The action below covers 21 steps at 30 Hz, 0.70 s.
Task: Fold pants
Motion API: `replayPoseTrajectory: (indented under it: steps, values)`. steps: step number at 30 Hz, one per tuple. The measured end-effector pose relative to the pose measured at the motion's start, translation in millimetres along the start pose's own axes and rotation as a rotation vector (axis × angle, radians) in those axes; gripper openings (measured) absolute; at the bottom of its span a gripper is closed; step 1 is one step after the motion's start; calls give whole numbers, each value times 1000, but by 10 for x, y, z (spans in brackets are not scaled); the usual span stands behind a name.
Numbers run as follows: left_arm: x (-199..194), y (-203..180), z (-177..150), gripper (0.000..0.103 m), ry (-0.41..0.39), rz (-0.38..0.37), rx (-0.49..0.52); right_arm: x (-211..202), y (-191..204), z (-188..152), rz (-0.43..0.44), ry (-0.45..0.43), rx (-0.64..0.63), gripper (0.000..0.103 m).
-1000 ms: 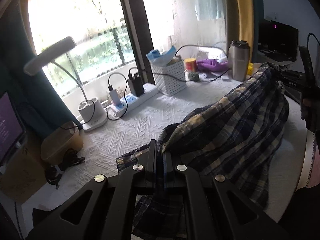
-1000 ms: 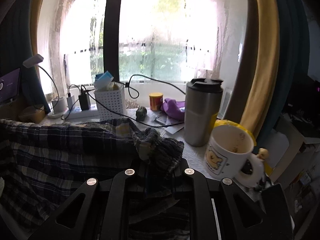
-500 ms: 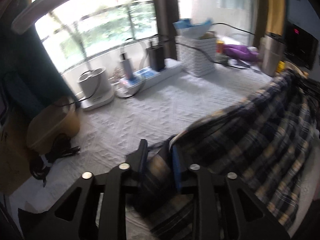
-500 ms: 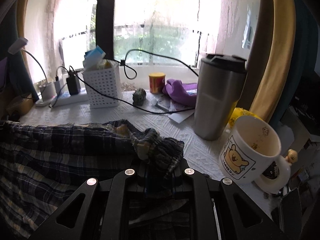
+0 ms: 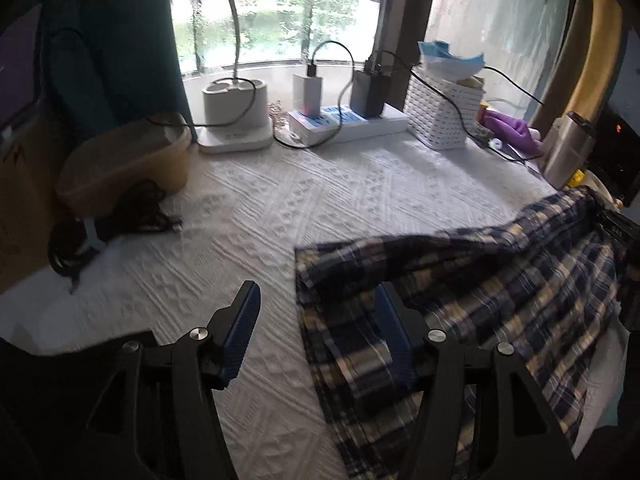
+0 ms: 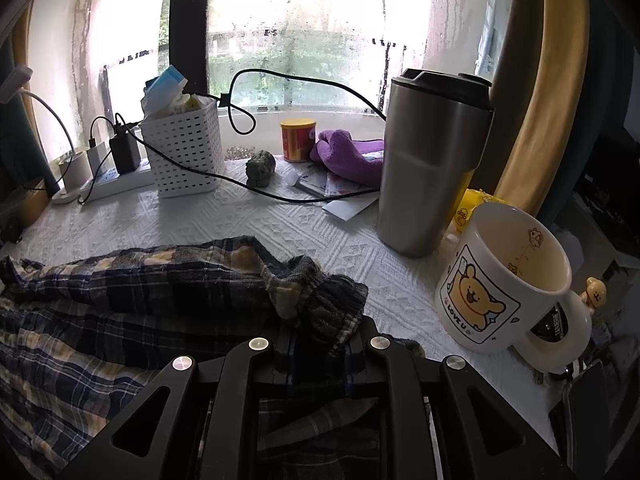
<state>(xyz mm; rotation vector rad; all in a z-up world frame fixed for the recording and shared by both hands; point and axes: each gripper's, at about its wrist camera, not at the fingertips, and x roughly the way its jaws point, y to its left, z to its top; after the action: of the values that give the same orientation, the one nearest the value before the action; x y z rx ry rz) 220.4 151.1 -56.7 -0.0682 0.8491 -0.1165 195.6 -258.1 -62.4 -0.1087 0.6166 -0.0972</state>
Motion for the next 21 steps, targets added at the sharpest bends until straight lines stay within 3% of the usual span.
replayPoseTrajectory:
  steps: [6, 8, 9, 10, 18, 21]
  values:
    - [217, -54, 2, 59, -8, 2, 58, -113, -36, -14, 14, -25, -8, 19]
    - [340, -67, 20, 44, 15, -3, 76, -127, -30, -19, 14, -27, -22, 19]
    - [418, -77, 29, 21, 37, 8, 84, -125, -31, -22, 17, -29, -22, 19]
    - [486, -87, 39, 8, 56, 20, 94, -126, -35, -26, 20, -28, -20, 19]
    - [475, -165, 291, 4, -22, 77, 128, -19, -77, 19, 18, 2, 7, 19]
    - [606, -173, 393, 5, -4, 94, 140, 76, -68, 66, 2, 29, 14, 19]
